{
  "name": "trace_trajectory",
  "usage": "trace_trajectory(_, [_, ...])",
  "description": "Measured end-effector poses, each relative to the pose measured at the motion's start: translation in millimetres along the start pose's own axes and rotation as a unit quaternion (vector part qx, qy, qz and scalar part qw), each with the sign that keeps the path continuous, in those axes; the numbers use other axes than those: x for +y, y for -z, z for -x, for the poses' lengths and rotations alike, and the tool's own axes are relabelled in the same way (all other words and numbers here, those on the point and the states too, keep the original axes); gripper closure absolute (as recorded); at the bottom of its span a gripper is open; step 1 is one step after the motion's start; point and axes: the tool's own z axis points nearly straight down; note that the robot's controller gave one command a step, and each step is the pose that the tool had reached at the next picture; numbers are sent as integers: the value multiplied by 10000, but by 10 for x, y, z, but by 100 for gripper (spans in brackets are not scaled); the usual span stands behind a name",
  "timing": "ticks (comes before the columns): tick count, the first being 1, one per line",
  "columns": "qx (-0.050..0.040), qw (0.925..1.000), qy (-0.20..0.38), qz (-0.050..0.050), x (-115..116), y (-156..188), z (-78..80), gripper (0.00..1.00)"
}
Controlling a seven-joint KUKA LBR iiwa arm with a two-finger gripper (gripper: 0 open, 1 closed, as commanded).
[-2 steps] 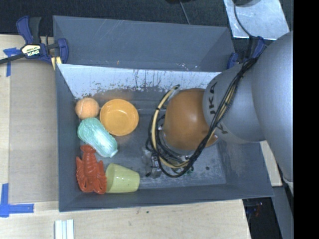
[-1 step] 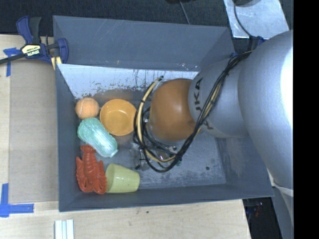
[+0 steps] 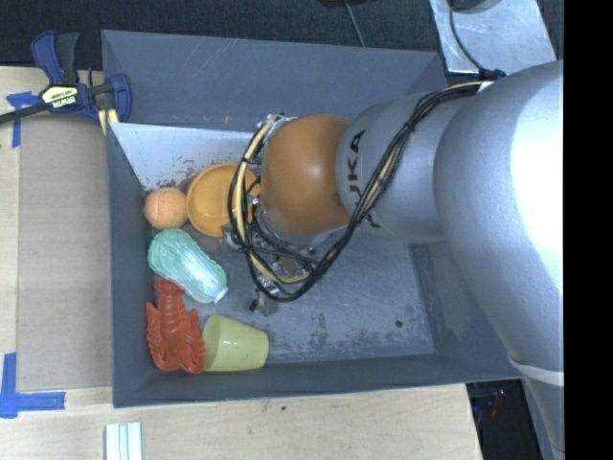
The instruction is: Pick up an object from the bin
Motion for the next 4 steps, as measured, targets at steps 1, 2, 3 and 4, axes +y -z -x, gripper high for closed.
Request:
trace_trajectory(1, [-1, 10000, 3, -1, 0, 0, 1, 0])
trace_trajectory(2, [-20, 9952, 982, -2, 574, -47, 210, 0])
trace_trajectory(3, [-30, 9947, 1024, -2, 592, -53, 343, 100])
trace_trajectory(4, [-30, 9947, 1024, -2, 591, -53, 343, 100])
